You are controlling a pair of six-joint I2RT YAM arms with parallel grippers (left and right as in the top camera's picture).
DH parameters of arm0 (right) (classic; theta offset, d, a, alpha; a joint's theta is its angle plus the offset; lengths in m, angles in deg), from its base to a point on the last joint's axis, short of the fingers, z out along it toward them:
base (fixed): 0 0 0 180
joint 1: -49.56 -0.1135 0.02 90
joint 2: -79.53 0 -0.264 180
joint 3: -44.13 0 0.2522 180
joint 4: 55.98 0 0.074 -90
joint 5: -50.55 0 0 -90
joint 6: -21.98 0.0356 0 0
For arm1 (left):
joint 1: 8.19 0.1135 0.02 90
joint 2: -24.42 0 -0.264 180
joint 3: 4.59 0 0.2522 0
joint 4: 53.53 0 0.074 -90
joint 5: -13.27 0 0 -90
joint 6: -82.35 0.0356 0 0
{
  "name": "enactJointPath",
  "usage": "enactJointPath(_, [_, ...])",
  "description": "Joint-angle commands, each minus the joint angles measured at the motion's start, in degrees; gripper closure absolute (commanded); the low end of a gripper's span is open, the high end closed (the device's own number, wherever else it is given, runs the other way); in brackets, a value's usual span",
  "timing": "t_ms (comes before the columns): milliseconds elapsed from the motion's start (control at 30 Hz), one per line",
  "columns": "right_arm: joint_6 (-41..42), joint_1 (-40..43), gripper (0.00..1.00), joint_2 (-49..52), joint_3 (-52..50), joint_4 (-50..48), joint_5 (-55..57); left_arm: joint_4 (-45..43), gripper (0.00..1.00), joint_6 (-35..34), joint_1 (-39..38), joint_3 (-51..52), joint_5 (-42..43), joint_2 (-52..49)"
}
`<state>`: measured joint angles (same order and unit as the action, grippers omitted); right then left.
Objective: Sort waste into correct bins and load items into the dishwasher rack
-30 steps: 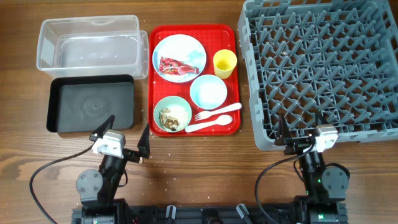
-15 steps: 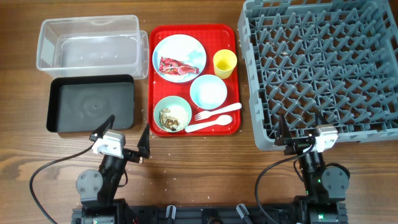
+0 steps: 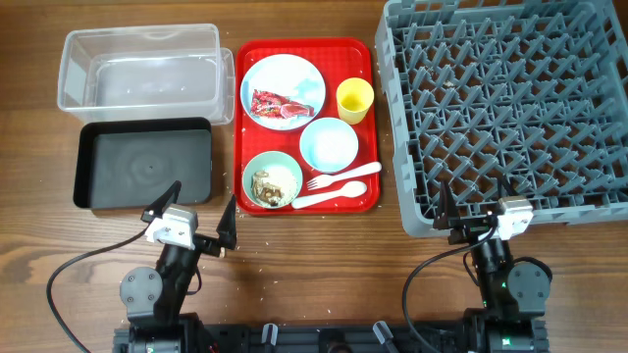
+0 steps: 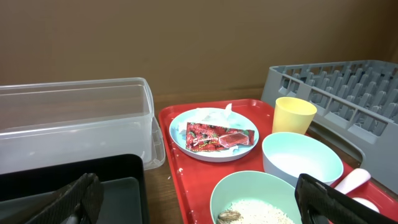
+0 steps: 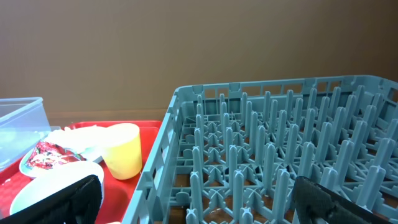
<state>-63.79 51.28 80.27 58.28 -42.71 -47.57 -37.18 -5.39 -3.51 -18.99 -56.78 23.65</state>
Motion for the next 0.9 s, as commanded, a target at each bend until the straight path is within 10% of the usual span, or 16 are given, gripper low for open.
enactJointPath(0, [0.4, 0.2, 0.00, -0.5, -0.1, -0.3, -0.9, 0.0, 0.00, -0.8, 0.3, 0.3, -0.5, 0.5])
enactJointPath(667, [0.5, 0.2, 0.00, -0.5, -0.1, -1.4, 1.2, -0.7, 0.00, 1.8, 0.3, 0.3, -3.7, 0.6])
enactJointPath(867, [0.4, 0.2, 0.00, -0.5, -0.1, -7.7, -9.8, -1.9, 0.00, 1.8, 0.3, 0.3, 6.6, 0.5])
